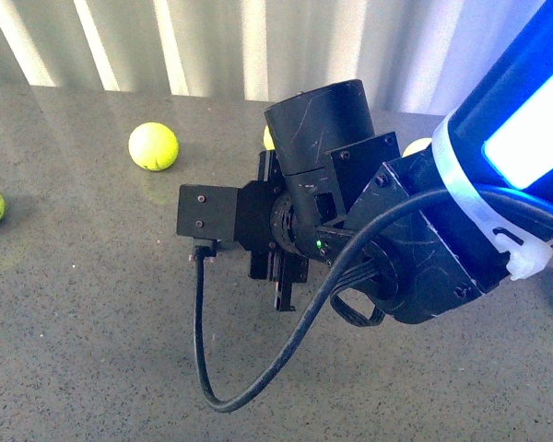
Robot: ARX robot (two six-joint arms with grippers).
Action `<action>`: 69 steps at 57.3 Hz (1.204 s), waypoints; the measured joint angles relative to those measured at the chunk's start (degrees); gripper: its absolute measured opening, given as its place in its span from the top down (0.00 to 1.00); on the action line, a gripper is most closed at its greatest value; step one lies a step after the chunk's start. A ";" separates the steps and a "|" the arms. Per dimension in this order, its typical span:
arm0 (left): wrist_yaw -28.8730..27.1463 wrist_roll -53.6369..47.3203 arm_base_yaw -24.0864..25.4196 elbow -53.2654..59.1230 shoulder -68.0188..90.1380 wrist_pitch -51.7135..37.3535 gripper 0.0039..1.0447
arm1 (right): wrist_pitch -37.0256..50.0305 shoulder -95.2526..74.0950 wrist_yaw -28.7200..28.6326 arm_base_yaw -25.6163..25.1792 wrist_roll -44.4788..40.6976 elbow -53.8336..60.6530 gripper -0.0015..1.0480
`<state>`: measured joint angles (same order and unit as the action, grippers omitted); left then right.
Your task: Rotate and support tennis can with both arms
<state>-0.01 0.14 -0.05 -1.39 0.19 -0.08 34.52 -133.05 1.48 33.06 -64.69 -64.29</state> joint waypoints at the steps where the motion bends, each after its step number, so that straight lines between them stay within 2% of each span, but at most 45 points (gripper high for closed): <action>1: 0.00 0.00 0.00 0.00 0.00 0.00 0.06 | -0.11 0.04 0.00 -0.02 0.13 0.11 0.45; 12: 0.00 0.00 0.00 0.00 0.00 0.00 0.06 | -2.25 4.24 -0.07 -0.15 1.88 2.89 0.05; 25: 0.00 0.00 0.00 0.00 0.00 0.00 0.06 | -4.63 14.03 -1.31 -2.05 4.57 10.91 0.07; 37: 0.00 0.00 0.00 0.00 0.00 0.00 0.06 | -5.25 23.12 -3.39 -6.05 8.94 19.34 0.07; 48: 0.00 0.00 0.00 0.00 0.00 0.00 0.06 | 0.90 32.02 -3.23 -12.00 13.92 28.02 0.07; 56: 0.00 0.00 0.00 0.00 0.00 0.00 0.06 | 6.88 38.58 2.84 -20.06 21.81 30.10 0.07; 66: 0.00 0.00 0.00 0.00 0.00 0.00 0.06 | 9.53 49.20 16.85 -35.58 36.17 31.21 0.07; 69: 0.00 0.00 0.00 0.00 0.00 0.00 0.06 | 10.78 52.70 18.84 -39.19 38.10 32.24 0.07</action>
<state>-0.01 0.14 -0.05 -1.39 0.19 -0.08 45.30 -80.36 20.32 -6.13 -26.59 -32.05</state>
